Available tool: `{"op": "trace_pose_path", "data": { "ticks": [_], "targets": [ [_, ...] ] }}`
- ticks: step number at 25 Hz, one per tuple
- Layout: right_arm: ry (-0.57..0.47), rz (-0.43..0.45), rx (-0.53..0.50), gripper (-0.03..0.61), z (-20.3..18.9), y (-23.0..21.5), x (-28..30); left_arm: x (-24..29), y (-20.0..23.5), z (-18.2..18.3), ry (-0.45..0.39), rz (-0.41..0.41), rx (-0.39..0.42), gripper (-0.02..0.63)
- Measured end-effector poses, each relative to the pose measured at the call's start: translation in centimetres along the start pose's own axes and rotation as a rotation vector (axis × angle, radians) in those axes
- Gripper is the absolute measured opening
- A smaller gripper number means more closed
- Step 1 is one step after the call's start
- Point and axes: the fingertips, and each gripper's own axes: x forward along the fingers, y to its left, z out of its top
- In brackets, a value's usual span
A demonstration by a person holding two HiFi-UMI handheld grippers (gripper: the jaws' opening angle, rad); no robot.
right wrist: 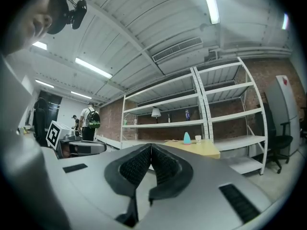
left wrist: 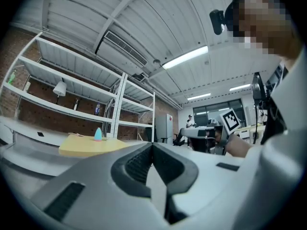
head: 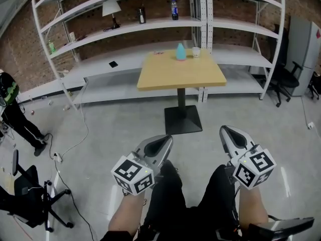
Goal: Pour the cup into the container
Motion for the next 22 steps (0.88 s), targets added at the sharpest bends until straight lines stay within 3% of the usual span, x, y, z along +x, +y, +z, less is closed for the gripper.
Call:
{"op": "trace_pose_path", "data": {
  "ticks": [9,22],
  "targets": [
    [0.030,-0.051,0.010,0.000,-1.2,-9.5,13.2,11.4,13.6,0.1,-0.012,-0.011,-0.014,0.002],
    [-0.025,-0.079,0.053,0.002,-0.9,-25.1,31.6,30.3,28.7,1.3,0.016,-0.060,0.058,0.002]
  ]
}}
